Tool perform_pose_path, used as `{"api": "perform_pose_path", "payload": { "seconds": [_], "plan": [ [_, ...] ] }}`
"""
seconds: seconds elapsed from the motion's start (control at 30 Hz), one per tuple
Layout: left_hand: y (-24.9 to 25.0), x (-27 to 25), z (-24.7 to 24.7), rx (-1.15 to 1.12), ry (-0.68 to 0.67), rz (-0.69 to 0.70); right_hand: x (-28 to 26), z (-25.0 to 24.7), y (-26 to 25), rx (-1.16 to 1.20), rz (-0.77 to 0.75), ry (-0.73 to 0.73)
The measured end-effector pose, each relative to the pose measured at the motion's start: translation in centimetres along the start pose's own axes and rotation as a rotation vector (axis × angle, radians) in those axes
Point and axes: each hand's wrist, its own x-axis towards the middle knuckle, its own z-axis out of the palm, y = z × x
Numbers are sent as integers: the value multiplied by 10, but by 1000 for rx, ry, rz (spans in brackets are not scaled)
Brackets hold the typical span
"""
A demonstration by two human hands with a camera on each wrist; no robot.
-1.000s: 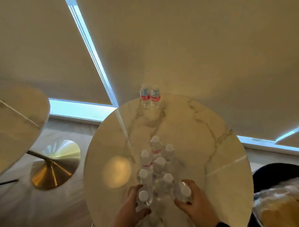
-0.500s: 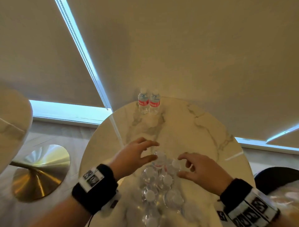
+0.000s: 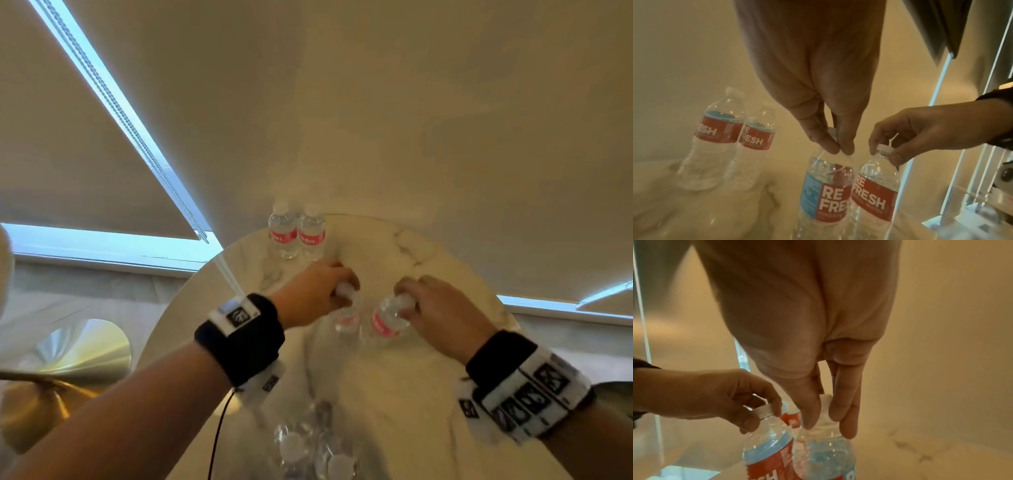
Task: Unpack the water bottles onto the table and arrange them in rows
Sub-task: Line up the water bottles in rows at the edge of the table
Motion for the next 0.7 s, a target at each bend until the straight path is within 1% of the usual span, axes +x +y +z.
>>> {"api": "perform_pose_path", "payload": {
  "seconds": [0.07,0.17,0.3,0.5,0.6,0.7],
  "plan": [
    [-3,33,-13,45,25,4,35,-11,14,-56,3,43],
    [-10,73,-33,94,15,2,85,-26,26,-115,-16,81],
    [-20,101,-51,213,28,-5,130,-37,26,-139,-72,76],
    [-36,115,-65,290,20,-13,161,-42,12,-168,-220,65],
    [-36,118,-67,305,19,-6,166,-42,9,-201,-246,72],
    [-37,121,-68,311,28,-2,168,-43,14,-209,-234,87]
  ]
}}
